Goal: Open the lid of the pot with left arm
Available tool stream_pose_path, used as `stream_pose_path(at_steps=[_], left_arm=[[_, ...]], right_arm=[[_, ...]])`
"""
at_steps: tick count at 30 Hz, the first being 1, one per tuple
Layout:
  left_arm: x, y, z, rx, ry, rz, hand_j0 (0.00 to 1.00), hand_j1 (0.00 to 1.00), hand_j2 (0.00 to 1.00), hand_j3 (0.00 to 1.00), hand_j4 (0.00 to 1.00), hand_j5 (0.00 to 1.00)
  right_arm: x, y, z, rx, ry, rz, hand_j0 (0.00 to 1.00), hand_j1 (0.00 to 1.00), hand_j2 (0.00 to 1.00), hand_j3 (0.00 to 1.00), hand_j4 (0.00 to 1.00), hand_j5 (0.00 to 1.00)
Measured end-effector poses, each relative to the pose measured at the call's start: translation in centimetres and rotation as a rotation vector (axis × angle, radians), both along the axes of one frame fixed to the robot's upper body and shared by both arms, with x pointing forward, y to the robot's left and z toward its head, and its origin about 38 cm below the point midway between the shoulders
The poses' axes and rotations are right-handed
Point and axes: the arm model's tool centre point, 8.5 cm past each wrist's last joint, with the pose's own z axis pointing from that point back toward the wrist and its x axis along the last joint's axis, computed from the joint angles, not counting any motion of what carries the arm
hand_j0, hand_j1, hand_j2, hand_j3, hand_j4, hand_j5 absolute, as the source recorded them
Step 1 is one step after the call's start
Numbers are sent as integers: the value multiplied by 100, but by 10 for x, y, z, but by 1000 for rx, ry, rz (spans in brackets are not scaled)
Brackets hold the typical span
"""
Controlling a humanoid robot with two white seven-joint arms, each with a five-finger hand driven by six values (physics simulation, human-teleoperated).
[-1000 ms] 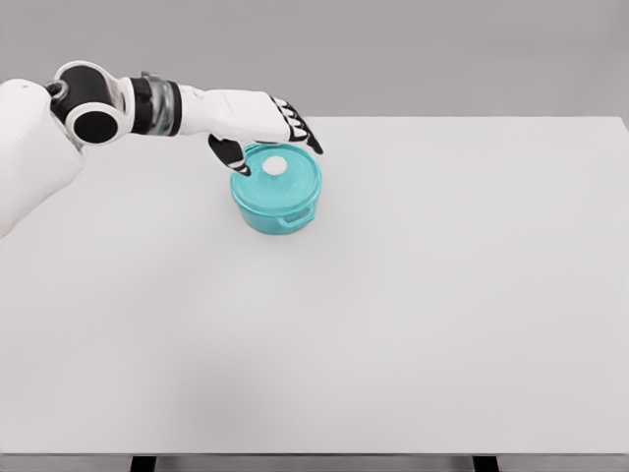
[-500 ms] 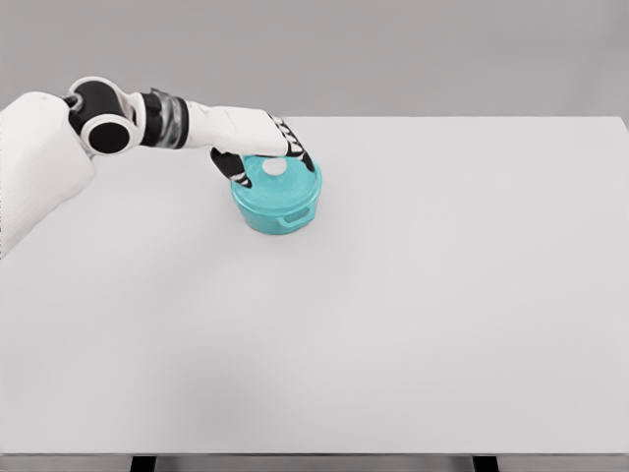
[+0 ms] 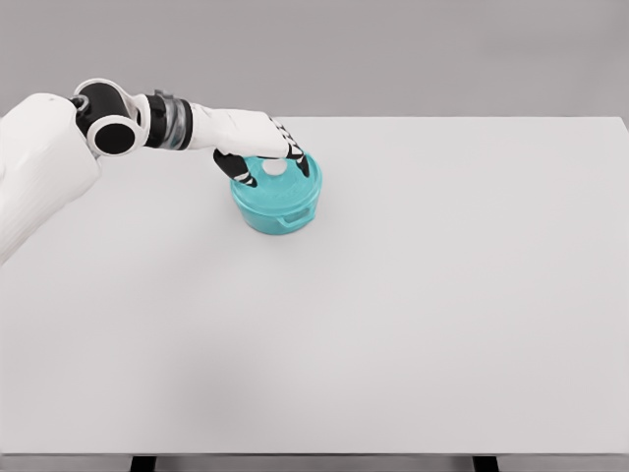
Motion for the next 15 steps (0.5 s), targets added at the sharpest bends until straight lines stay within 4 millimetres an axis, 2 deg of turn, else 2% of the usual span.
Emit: stream_pose_path(at_steps=[7,15], left_arm=[[0,-4,0,-2,0,-5,76,76,76,76,76,76],[1,-8,-4,7,2,-7,71,71,71,71,71,71]], right_arm=[[0,0,0,0,0,0,100,100,100,100,100,100],[1,0,0,0,-2,0,100,100,100,100,100,100]])
